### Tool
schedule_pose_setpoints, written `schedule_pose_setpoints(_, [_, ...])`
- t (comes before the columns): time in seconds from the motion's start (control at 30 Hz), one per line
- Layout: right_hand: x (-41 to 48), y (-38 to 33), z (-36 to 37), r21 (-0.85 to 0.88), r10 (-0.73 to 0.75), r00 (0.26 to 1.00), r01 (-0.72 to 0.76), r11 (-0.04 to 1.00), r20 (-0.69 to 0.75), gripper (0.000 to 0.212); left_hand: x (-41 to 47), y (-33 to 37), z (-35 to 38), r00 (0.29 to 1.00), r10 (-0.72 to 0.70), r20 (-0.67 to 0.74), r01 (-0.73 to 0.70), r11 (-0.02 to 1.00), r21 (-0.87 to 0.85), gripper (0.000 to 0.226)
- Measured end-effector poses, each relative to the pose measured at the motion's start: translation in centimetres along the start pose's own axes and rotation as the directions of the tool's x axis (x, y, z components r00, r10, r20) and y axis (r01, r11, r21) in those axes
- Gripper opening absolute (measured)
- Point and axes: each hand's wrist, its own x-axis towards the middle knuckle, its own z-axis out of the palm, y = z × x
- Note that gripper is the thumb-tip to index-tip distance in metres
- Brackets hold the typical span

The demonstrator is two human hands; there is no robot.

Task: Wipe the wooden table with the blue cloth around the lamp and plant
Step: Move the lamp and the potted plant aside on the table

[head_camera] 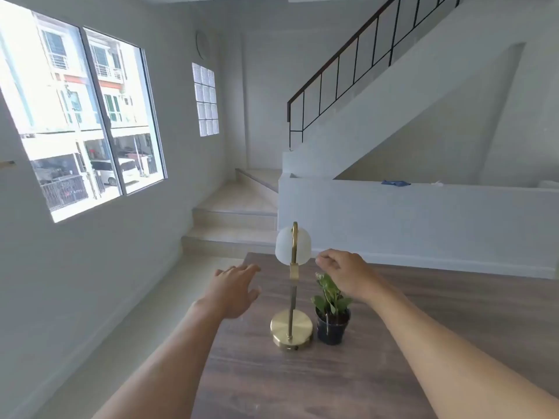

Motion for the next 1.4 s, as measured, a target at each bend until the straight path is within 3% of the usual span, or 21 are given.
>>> schedule_pose_setpoints(0.33, [4.4, 0.2, 1.0, 0.224, 0.021, 0.999, -0.013, 0.974, -0.032, 0.029, 2.5, 1.1, 8.4, 0.992, -0.013, 0.123, 0.044, 0.968, -0.247, 0.048])
schedule_pose_setpoints(0.63, [6.3, -0.5, 2.1, 0.319, 0.000, 0.999, -0.016, 0.947, 0.051, 0.014, 3.8, 2.6, 12.1, 0.985, -0.114, 0.128, 0.168, 0.797, -0.580, 0.028])
schedule_pose_setpoints(1.0, [6.8, -0.7, 2.8, 0.340, 0.016, 0.996, -0.047, 0.939, 0.092, 0.011, 3.9, 2.7, 14.5, 0.976, -0.191, 0.101, 0.212, 0.757, -0.618, 0.009])
schedule_pose_setpoints(1.4, [8.9, -2.3, 1.6, 0.287, 0.022, 0.997, -0.043, 0.957, 0.077, 0.006, 4.5, 3.0, 16.0, 0.973, -0.229, -0.021, 0.160, 0.738, -0.656, 0.017])
